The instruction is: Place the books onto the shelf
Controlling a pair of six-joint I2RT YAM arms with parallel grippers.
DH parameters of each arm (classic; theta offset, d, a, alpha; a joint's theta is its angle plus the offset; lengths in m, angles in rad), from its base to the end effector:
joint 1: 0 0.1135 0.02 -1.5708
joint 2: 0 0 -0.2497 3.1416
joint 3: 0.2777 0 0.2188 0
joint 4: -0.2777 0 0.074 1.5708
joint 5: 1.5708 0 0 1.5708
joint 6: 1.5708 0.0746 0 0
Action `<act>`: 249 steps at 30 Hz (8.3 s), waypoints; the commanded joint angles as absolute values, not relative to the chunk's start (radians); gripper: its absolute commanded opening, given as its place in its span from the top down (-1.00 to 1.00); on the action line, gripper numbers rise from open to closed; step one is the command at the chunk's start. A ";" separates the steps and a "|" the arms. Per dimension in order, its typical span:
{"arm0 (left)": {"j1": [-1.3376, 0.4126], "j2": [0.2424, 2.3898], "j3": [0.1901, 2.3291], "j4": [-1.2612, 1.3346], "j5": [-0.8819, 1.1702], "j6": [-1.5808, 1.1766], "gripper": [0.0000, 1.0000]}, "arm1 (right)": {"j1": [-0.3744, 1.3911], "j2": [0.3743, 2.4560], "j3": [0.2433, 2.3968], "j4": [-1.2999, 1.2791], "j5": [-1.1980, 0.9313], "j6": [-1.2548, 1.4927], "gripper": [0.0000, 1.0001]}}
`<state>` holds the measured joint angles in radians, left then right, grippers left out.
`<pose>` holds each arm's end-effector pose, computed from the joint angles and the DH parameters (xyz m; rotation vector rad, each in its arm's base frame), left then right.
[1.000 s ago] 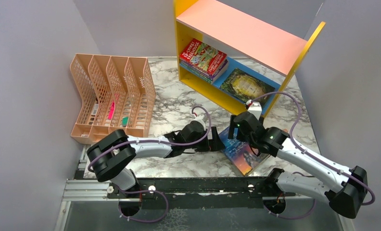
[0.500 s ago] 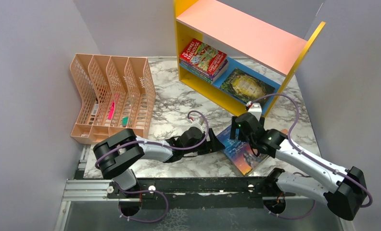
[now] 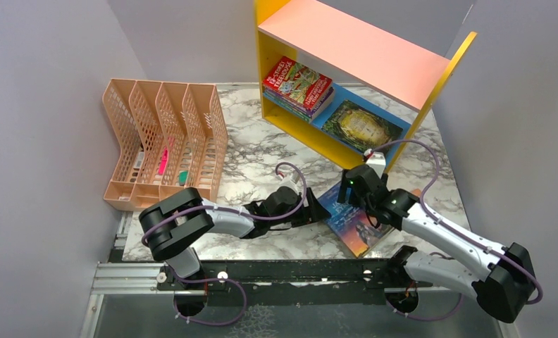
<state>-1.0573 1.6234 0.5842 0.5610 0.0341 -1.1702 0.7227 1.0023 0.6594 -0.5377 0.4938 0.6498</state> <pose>0.1566 -0.2829 0.1435 -0.1091 2.3653 -1.3097 0.1680 0.1010 0.2020 0.1249 2.3150 0.0757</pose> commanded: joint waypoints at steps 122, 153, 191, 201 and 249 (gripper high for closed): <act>-0.453 0.740 0.468 0.500 0.531 -1.241 1.00 | 0.722 0.862 0.963 -0.138 -0.159 0.737 -0.40; -0.840 1.525 1.281 0.597 -0.299 -1.189 1.00 | 0.722 0.566 1.181 -0.247 -0.186 0.517 -0.53; -0.965 2.072 1.519 0.756 -0.446 -1.430 1.00 | 0.723 0.547 1.175 -0.355 -0.116 0.560 -0.52; -0.993 2.064 1.517 0.789 -0.483 -1.431 1.00 | 0.722 0.545 1.161 -0.359 -0.107 0.569 -0.52; -0.974 1.905 1.516 0.071 -0.379 -1.379 -0.97 | 0.723 0.497 1.119 -0.418 -0.033 0.576 -0.52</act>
<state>-1.0016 1.9881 1.5002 0.2607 -0.5106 -1.3998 0.7227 0.5152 1.1347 -0.4015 -0.0734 0.5751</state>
